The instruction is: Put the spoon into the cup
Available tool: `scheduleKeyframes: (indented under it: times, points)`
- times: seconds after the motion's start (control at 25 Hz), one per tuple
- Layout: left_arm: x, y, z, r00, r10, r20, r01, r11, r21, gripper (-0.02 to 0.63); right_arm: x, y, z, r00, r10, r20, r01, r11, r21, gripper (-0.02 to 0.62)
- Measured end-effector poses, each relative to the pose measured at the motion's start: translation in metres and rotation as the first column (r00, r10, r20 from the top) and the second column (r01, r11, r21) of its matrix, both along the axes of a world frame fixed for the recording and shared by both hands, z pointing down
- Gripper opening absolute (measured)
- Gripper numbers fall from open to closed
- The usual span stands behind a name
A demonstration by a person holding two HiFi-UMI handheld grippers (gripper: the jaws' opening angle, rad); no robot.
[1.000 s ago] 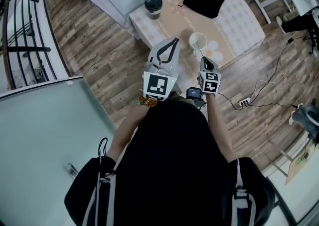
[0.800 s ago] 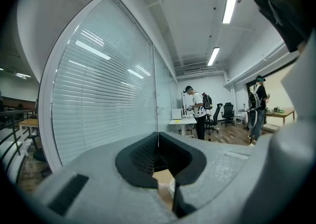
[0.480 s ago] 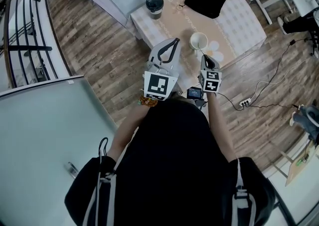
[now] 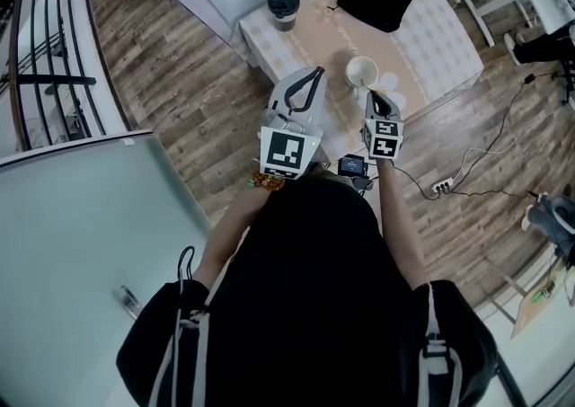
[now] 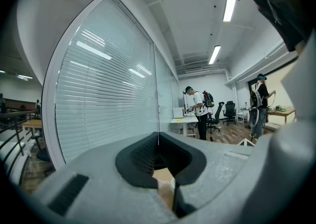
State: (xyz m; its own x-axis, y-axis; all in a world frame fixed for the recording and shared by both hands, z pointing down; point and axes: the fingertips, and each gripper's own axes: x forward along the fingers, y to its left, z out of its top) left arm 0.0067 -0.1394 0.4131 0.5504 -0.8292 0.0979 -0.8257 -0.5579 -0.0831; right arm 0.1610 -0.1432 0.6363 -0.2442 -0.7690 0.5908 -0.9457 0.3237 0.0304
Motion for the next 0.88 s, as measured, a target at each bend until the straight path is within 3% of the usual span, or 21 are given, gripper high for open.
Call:
scheduleKeyframes:
  times: [0.88]
  points:
    - [-0.013, 0.007, 0.001, 0.999, -0.038, 0.027, 0.038, 0.999, 0.018, 0.018, -0.010, -0.023, 0.019, 0.997, -0.064, -0.035, 0.063, 0.998, -0.032, 0.009]
